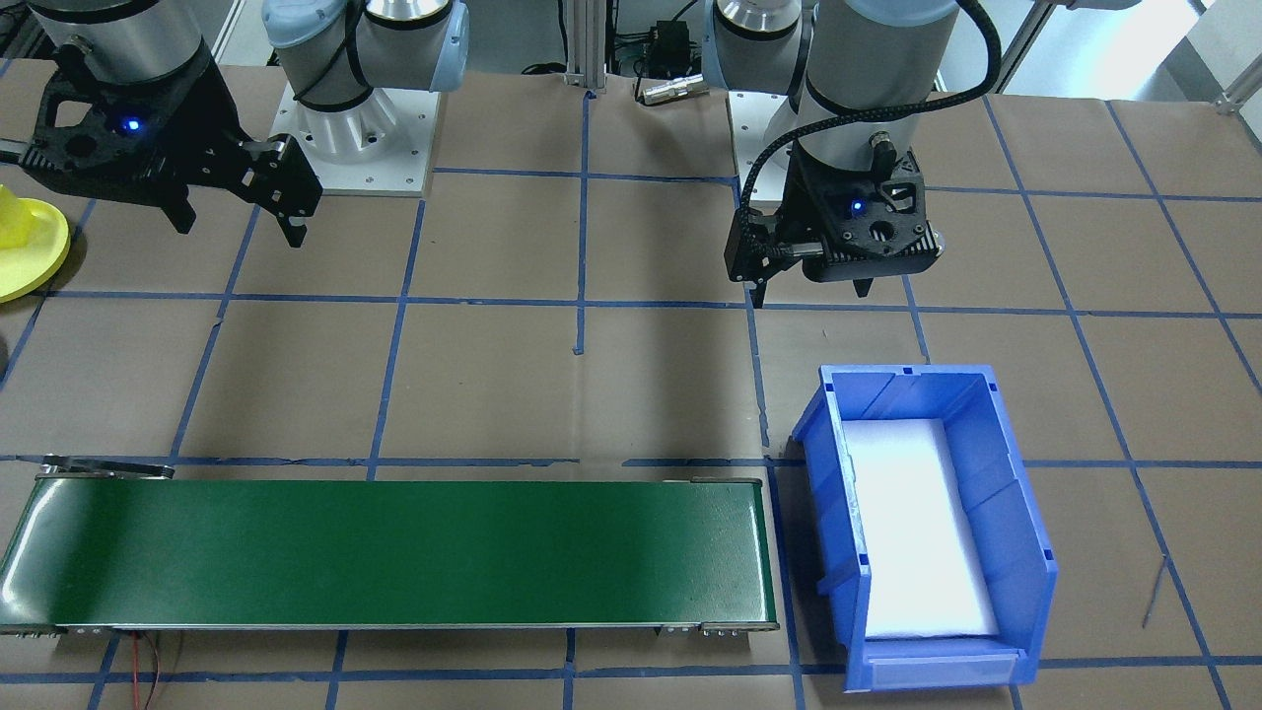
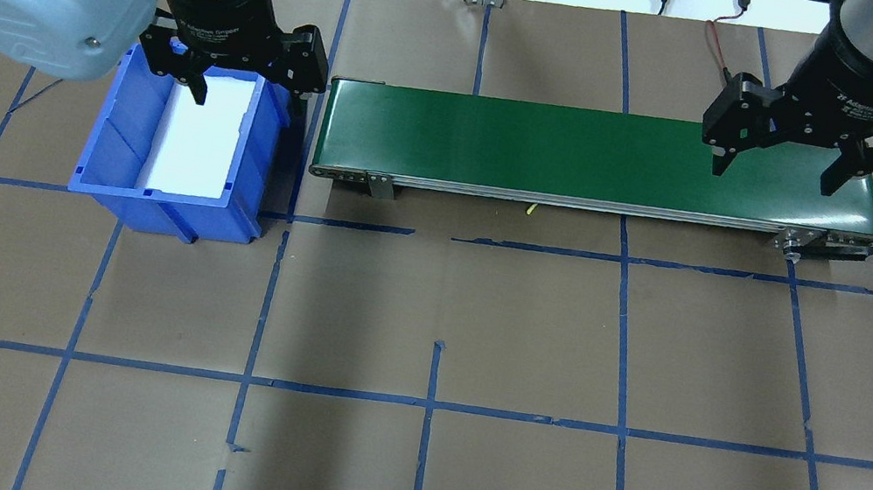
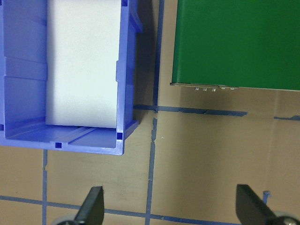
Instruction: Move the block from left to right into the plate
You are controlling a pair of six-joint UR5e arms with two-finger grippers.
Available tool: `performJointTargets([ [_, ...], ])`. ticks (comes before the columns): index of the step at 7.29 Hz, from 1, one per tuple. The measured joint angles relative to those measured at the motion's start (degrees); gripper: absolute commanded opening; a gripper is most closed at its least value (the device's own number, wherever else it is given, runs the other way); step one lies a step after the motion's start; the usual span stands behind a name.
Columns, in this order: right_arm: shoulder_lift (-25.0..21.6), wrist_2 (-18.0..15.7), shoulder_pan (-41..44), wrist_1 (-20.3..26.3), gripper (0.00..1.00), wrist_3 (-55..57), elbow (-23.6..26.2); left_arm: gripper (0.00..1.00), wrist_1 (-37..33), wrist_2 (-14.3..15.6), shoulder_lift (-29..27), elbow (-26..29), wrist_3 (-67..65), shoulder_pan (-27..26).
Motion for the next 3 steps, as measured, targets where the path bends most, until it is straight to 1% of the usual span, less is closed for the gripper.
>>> performJointTargets([
  [3, -0.3, -0.29, 0.02, 0.15, 1.0, 0.03, 0.05, 1.0, 0.25, 0.03, 0.16, 0.08, 0.52, 0.64],
])
